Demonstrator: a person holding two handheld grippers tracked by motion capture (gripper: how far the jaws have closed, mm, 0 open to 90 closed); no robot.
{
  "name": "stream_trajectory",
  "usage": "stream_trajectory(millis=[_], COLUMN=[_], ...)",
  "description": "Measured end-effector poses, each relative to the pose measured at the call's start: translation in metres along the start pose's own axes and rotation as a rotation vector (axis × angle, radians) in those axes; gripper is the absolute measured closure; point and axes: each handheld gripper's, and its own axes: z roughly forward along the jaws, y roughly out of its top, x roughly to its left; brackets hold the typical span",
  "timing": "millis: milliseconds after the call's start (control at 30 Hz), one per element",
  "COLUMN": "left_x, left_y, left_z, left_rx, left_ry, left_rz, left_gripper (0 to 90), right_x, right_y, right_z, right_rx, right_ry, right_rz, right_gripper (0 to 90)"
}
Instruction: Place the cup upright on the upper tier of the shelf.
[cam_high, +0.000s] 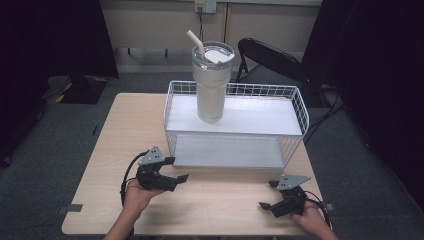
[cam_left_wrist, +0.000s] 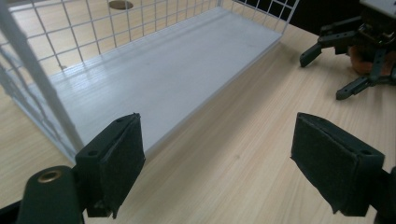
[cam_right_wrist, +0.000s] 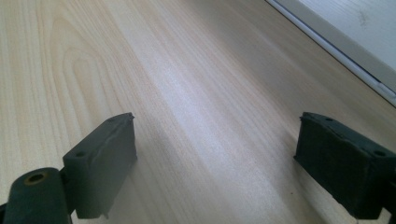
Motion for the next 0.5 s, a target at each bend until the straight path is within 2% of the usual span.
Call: stream_trajectory(millis=[200, 500], left_x=[0.007, 0.013], left_y=[-0.014, -0.028], left_z=[-0.003, -0.010], left_rx=[0.003, 0.016], left_ry=[0.022, 0.018], left_rz=[-0.010, -0.020], left_gripper=[16.8, 16.9], right_x=[0.000, 0.000], right_y=[0.000, 0.000], right_z=[0.000, 0.000], right_rx=[0.000, 0.000], right_ry=[0.000, 0.000], right_rz=[0.000, 0.000], right_gripper=[11.7, 11.6])
